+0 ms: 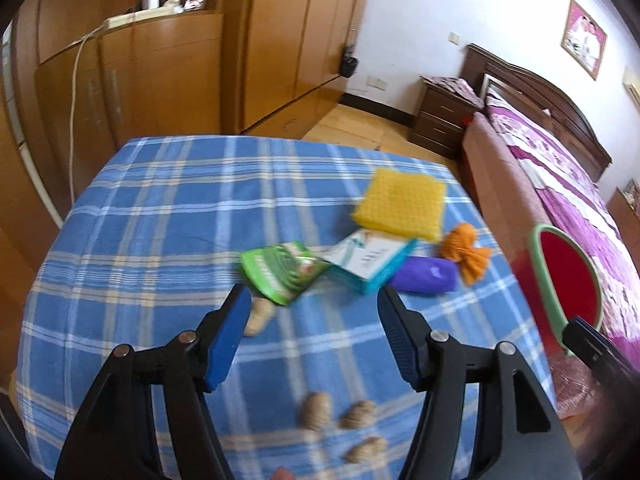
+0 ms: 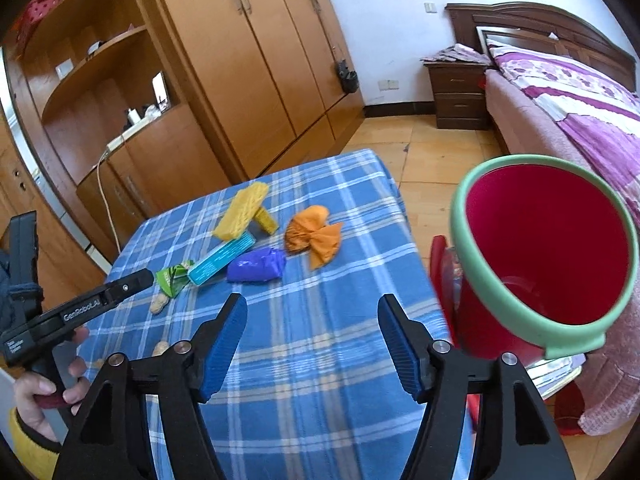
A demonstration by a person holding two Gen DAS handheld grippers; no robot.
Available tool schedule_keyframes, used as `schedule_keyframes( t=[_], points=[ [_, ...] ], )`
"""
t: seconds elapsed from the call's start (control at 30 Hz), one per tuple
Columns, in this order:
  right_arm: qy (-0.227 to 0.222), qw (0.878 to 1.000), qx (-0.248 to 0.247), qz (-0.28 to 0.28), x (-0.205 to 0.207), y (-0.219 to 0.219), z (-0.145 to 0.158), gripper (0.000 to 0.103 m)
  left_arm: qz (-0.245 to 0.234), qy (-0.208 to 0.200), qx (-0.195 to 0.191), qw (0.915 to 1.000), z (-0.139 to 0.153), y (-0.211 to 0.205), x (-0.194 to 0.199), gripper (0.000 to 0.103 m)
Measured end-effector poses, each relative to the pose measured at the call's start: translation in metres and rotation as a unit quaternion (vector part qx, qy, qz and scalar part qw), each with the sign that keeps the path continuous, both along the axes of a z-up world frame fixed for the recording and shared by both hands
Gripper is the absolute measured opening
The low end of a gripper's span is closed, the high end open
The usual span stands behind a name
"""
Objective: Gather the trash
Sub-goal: 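Move both open tools back over the table, then grasp the green mosquito-coil packet with the left tool while the right tool grasps the purple bag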
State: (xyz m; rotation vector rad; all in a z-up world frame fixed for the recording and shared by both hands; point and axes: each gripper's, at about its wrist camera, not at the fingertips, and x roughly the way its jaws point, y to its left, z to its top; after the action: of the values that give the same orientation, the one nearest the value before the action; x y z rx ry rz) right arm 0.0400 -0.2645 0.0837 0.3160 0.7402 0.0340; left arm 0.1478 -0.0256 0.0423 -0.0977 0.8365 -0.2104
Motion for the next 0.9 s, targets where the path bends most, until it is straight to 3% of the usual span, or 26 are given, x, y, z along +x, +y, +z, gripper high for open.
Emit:
schedule_keyframes(
  t=[0.13, 0.3, 0.7, 0.87, 0.9],
  points=[
    [0.012, 1.0, 0.002, 0.006, 0.012, 0.011, -0.006, 0.07, 0.002, 0.012, 0.0, 0.9999, -0.013, 0.012, 0.014, 0.08],
    [0.023, 1.0, 0.006, 0.008, 0.022, 0.014, -0.013, 0.07, -0.011, 0.033, -0.003, 0.9994, -0.031, 0.014, 0.03, 0.08],
    [0.046, 0.999, 0.006, 0.013, 0.044, 0.02, -0.027, 0.07, -0.032, 0.026, 0.057, 0.9975, -0.045, -0.008, 0.062, 0.083],
    [0.053, 0.998, 0.007, 0.019, 0.052, 0.023, -0.031, 0.07, -0.032, 0.044, 0.048, 0.9973, -0.051, -0.003, 0.07, 0.083],
    [0.054, 0.998, 0.006, 0.021, 0.054, 0.024, -0.032, 0.07, -0.029, 0.049, 0.042, 0.9974, -0.052, -0.001, 0.071, 0.079]
  ],
)
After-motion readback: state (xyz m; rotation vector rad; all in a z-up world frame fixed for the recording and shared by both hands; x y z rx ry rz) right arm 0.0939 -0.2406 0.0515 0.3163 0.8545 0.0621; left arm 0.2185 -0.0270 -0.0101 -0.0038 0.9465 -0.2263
